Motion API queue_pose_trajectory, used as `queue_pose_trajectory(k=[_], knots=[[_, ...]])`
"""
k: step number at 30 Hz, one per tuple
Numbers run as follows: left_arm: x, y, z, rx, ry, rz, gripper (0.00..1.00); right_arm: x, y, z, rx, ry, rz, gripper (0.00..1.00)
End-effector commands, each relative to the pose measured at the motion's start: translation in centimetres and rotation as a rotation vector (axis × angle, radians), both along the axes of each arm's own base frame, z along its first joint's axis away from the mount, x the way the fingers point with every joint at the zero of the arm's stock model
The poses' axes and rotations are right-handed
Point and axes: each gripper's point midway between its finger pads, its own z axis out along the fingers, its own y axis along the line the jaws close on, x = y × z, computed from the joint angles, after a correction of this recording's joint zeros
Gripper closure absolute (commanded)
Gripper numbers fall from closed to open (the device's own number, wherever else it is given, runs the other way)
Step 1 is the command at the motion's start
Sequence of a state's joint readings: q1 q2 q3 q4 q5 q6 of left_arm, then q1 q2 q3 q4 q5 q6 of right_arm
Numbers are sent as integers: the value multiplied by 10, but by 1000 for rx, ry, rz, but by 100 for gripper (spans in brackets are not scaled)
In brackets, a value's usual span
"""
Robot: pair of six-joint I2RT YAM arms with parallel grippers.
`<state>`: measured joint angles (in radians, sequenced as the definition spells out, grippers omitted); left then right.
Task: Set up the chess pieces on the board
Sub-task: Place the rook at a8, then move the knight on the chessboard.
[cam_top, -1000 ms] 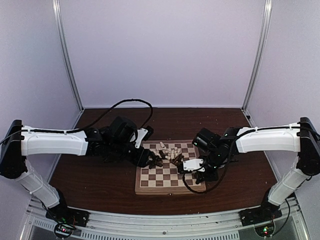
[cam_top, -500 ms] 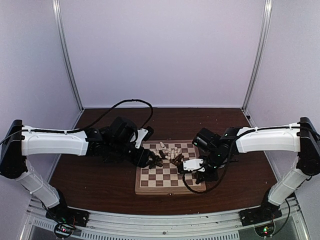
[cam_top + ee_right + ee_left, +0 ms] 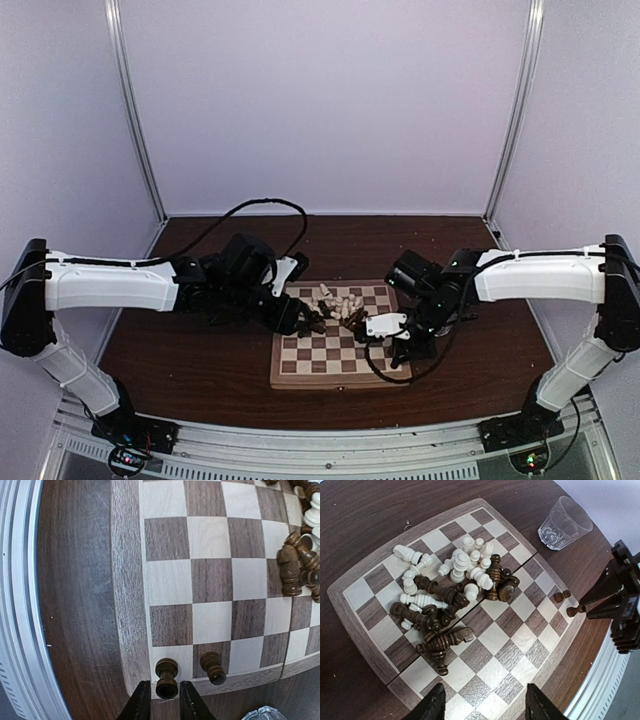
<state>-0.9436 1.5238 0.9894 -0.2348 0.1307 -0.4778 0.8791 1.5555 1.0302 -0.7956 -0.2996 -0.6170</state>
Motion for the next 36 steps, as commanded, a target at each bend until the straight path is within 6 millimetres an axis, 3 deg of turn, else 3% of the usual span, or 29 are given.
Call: queue_pose_trajectory(k=[1, 6, 11, 14, 18, 24, 36], knots=[[7, -10, 10, -38, -22, -4, 45, 2, 9, 45, 91, -31, -7, 74], [7, -16, 8, -40, -10, -18, 45, 12, 7, 66, 111, -92, -22, 72], [7, -20, 8, -52, 3, -24, 45, 63, 11, 81, 171, -145, -171, 74], [6, -22, 7, -60, 18, -27, 46, 88, 16, 77, 171, -134, -225, 75], [4, -20, 9, -74, 23, -17, 46, 105, 30, 63, 157, -117, -232, 76], [2, -13, 10, -72, 16, -2, 46, 113, 48, 43, 135, -46, -222, 75], [1, -8, 9, -63, 4, 6, 46, 108, 58, 16, 60, 23, -204, 74]])
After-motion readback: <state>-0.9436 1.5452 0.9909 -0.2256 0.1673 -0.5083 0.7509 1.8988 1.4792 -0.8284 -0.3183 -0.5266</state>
